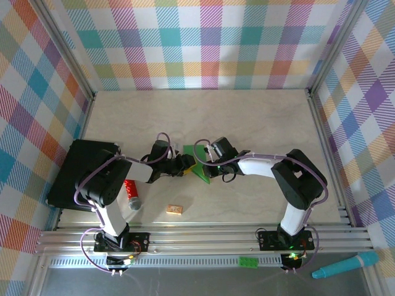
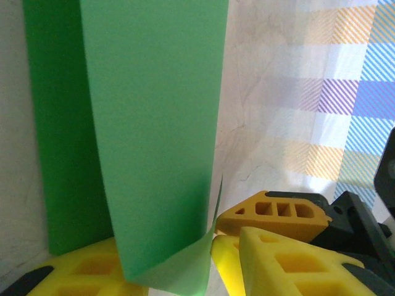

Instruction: Fold a paper plane with a square sheet of paper (pick it up from the middle)

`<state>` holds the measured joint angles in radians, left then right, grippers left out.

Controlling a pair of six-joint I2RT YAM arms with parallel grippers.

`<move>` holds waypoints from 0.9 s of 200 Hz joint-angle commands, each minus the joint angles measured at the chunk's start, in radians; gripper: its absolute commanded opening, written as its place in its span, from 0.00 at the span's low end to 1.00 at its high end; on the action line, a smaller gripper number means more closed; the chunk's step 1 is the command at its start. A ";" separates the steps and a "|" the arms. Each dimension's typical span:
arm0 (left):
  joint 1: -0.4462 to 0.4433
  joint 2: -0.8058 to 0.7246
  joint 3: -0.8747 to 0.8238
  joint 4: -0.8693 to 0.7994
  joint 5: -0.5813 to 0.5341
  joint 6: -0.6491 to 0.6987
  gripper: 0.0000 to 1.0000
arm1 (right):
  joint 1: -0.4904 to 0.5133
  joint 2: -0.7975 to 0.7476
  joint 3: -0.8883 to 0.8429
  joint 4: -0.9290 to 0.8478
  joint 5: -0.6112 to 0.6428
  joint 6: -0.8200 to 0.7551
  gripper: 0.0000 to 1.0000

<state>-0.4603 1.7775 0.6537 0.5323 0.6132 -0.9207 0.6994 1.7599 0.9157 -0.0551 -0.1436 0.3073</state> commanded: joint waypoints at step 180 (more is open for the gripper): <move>-0.063 -0.081 0.225 -0.492 -0.228 0.087 0.07 | 0.054 -0.147 -0.050 0.003 0.159 -0.160 0.41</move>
<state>-0.4969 1.7393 0.8112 0.1841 0.4808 -0.8108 0.6998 1.6238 0.8860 -0.0662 -0.0448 0.2302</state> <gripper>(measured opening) 0.068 0.402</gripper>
